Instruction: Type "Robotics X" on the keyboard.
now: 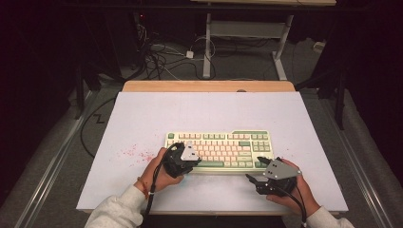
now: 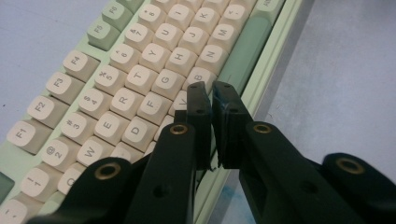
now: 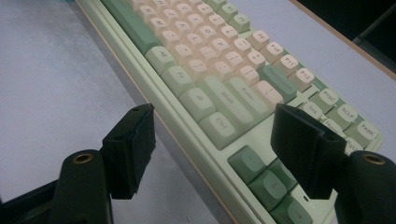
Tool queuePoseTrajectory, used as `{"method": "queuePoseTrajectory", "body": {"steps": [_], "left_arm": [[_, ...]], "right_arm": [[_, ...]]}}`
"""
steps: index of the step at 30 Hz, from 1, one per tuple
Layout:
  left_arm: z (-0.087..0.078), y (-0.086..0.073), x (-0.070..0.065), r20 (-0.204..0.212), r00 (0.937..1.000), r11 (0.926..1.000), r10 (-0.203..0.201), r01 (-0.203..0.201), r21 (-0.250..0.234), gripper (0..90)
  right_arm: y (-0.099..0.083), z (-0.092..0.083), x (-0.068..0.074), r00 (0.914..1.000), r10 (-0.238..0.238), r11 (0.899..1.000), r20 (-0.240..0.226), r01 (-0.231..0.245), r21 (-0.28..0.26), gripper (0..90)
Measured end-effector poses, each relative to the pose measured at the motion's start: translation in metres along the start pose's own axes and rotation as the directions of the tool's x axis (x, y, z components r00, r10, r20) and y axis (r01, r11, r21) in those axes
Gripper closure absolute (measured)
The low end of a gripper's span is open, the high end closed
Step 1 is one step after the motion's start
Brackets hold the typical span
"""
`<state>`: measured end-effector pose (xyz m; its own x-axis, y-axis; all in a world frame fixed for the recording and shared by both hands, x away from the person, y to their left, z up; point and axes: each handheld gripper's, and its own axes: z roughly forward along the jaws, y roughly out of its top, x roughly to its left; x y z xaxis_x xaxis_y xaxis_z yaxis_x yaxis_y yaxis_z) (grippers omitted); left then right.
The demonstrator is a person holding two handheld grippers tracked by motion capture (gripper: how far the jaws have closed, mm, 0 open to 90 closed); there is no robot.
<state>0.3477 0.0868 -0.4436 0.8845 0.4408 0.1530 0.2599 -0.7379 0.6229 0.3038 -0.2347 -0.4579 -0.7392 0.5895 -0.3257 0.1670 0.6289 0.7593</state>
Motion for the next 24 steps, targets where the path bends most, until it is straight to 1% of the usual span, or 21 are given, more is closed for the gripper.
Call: {"method": "queuePoseTrajectory", "body": {"steps": [5, 9, 15, 18, 19, 20, 22, 24], "left_arm": [[0.0048, -0.0011, -0.0021, 0.004, 0.9999, 0.9997, 0.012, -0.012, 0.021, 83.4], [0.0051, -0.0012, -0.0022, 0.005, 0.9999, 0.9997, 0.015, -0.015, 0.021, 83.4], [0.0054, -0.0017, -0.0023, 0.007, 0.9999, 0.9997, 0.013, -0.013, 0.022, 83.4], [0.0087, -0.0028, -0.0021, 0.015, 0.9998, 0.9994, 0.01, -0.01, 0.034, 84.1], [0.0103, -0.0043, -0.0027, 0.02, 0.9998, 0.9999, 0.009, -0.01, 0.013, 84.0], [0.0104, -0.0041, -0.0027, 0.021, 0.9998, 0.9999, 0.005, -0.005, 0.012, 84.3], [0.0087, -0.0018, -0.004, 0.011, 0.9997, 0.9994, 0.021, -0.022, 0.028, 84.7], [0.0063, -0.0012, -0.0049, 0.002, 0.9997, 0.9994, 0.026, -0.026, 0.022, 84.0]], "right_arm": [[-0.0001, 0.0001, 0.0001, 1.0, -0.001, 1.0, 0.0, 0.001, 0.002, 30.9], [-0.0001, 0.0002, 0.0003, 1.0, -0.003, 1.0, -0.001, 0.003, 0.001, 31.1], [-0.0001, 0.0003, 0.0005, 0.9999, -0.01, 1.0, -0.003, 0.01, 0.002, 31.2], [-0.0002, 0.0004, 0.0007, 1.0, -0.005, 1.0, -0.005, 0.006, 0.006, 31.3], [-0.0002, 0.0007, 0.0008, 1.0, -0.008, 1.0, -0.005, 0.008, 0.009, 31.3], [-0.0003, 0.001, 0.001, 0.9999, -0.01, 1.0, -0.009, 0.01, 0.01, 31.3], [0.0, 0.001, 0.0017, 0.9999, -0.013, 1.0, -0.007, 0.013, 0.011, 31.3], [0.0001, 0.0005, 0.0018, 0.9999, -0.014, 1.0, -0.006, 0.014, 0.01, 31.2]]}}
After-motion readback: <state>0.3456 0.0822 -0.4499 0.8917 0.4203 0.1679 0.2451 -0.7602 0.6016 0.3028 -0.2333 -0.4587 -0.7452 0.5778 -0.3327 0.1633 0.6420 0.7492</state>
